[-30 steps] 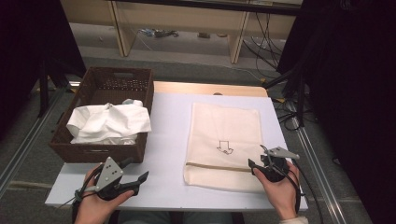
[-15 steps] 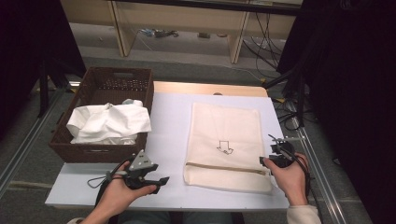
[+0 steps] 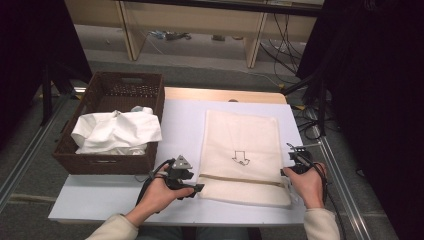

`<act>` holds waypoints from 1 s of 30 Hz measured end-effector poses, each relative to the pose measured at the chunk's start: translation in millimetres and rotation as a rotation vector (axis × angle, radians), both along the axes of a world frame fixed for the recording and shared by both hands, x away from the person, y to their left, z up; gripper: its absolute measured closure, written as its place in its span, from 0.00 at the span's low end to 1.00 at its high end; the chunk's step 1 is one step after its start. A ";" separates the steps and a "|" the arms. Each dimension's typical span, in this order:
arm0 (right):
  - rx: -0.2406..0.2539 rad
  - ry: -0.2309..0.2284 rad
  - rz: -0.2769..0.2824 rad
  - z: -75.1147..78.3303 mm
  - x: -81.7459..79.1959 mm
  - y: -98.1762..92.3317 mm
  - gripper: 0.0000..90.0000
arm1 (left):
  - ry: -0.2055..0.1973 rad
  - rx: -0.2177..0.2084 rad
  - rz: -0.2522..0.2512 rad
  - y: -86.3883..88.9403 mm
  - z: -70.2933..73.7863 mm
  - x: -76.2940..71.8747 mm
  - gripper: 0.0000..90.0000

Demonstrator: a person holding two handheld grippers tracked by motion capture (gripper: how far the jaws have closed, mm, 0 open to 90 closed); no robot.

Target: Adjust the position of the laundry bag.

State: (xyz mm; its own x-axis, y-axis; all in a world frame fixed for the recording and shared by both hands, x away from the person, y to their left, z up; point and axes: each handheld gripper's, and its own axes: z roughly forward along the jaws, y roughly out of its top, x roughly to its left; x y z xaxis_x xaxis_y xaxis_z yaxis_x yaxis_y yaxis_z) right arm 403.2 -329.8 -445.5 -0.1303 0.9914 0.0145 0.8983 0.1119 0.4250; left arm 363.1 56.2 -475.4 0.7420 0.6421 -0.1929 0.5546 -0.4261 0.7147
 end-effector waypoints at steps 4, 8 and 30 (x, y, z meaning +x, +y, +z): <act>0.032 0.030 -0.048 -1.4 1.9 4.4 0.78 | -0.010 0.041 -0.006 -6.0 -5.0 3.9 0.50; 0.070 0.065 -0.025 -2.1 4.2 4.6 0.83 | -0.003 0.063 -0.017 -10.3 -10.8 5.2 0.55; 0.036 0.070 -0.015 -6.8 7.8 5.8 0.97 | -0.015 0.102 0.010 -15.2 -7.8 1.1 0.95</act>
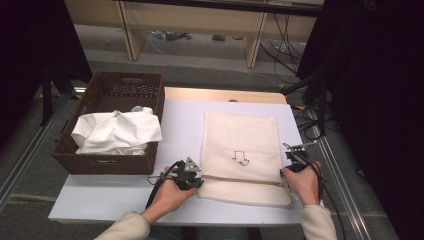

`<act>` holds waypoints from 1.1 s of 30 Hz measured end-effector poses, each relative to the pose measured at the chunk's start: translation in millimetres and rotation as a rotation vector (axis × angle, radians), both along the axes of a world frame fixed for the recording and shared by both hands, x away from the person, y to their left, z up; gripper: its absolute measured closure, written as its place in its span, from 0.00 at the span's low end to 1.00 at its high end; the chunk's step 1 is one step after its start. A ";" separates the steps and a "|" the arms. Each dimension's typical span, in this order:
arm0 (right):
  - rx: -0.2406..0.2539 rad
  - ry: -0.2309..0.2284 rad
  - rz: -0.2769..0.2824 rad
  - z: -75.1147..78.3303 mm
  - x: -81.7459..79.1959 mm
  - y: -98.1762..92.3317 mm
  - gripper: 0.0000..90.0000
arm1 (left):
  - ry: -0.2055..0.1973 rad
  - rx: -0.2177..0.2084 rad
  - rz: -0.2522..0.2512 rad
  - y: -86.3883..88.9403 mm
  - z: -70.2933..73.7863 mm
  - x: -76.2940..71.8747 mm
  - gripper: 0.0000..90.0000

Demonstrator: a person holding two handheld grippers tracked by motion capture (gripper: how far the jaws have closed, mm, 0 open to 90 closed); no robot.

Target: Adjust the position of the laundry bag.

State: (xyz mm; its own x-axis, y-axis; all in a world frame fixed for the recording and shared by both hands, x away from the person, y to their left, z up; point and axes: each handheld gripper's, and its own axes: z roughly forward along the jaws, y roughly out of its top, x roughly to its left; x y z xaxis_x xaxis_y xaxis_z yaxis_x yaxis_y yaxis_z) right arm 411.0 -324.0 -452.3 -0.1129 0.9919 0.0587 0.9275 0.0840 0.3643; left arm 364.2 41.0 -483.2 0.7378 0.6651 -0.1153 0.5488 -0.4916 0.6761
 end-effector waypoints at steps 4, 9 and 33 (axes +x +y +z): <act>-0.003 -0.028 0.032 0.0 0.1 3.8 0.97 | -0.001 -0.009 0.010 7.0 5.8 -3.3 0.95; 0.024 0.010 0.006 4.6 -3.3 17.9 0.97 | -0.015 -0.009 0.033 16.4 11.3 -5.5 0.95; -0.013 -0.028 0.181 6.1 -5.7 56.4 0.97 | -0.008 0.032 0.065 59.5 18.2 -20.2 0.95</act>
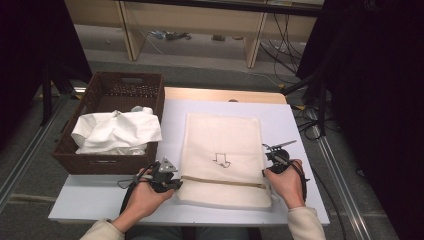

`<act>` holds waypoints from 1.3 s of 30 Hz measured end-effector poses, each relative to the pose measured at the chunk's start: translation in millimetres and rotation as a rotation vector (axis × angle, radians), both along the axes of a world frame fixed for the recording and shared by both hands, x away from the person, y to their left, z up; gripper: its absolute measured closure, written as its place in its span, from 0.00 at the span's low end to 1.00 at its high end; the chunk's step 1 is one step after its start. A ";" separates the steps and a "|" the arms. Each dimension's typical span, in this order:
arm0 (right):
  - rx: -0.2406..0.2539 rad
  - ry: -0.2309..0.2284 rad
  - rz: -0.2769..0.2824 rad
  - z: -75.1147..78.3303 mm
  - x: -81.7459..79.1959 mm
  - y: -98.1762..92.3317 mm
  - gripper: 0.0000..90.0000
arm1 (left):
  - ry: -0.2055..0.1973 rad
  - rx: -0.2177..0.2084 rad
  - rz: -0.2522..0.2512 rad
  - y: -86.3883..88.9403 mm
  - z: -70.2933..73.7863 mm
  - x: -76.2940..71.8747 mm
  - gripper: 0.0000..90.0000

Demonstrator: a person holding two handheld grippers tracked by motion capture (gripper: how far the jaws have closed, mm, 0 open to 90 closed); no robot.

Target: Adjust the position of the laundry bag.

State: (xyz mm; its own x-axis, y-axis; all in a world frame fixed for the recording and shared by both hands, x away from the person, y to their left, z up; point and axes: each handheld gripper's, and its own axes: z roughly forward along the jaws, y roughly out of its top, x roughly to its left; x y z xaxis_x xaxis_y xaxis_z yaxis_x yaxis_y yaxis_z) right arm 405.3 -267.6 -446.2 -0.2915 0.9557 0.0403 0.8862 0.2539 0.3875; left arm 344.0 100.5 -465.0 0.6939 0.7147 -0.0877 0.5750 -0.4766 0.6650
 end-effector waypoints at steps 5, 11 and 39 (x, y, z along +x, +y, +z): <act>-0.016 0.001 0.025 -0.3 -1.5 6.4 0.97 | 0.021 0.000 -0.003 6.9 0.3 -5.8 0.95; -0.013 0.013 0.048 0.9 -4.0 18.6 0.97 | 0.002 0.011 0.011 17.4 -0.5 -13.6 0.95; 0.056 0.057 -0.010 22.6 -11.4 16.3 0.55 | -0.211 -0.025 -0.054 36.8 4.6 -37.0 0.30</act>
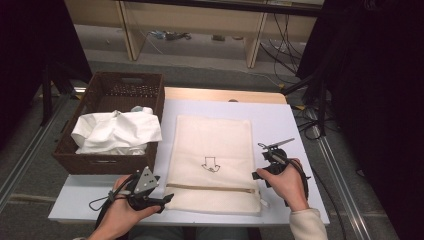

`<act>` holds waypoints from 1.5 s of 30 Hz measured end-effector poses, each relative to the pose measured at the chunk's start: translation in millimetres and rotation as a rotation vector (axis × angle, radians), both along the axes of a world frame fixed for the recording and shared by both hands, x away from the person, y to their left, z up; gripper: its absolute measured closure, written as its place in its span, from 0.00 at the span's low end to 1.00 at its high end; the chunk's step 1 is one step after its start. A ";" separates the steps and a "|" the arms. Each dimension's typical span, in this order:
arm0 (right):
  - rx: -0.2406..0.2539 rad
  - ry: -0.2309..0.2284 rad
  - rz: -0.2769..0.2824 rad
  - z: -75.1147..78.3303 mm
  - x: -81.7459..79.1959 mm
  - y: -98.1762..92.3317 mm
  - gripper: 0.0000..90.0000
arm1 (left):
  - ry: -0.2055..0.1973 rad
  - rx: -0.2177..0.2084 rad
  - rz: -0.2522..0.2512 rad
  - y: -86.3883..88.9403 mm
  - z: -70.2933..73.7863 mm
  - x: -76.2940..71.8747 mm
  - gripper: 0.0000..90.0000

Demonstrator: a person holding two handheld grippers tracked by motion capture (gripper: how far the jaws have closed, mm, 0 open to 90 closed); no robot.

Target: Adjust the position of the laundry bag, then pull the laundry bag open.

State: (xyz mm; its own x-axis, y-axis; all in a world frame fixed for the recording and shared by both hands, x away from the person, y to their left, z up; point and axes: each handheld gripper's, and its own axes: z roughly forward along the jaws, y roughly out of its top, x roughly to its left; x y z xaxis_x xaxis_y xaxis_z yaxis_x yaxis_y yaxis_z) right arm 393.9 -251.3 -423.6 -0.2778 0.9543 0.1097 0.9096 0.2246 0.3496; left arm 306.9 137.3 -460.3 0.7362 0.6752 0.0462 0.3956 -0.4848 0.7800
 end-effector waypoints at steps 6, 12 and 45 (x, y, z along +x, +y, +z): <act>0.038 0.023 0.013 5.1 -2.0 -1.6 0.55 | -0.001 0.015 -0.001 0.5 -0.8 1.0 0.30; 0.039 0.017 0.013 5.9 -2.4 -2.3 0.55 | 0.000 0.011 0.002 0.1 -0.9 0.6 0.30; 0.039 0.071 0.034 8.5 -1.8 -5.5 0.58 | -0.026 -0.032 0.030 4.3 1.3 2.5 0.29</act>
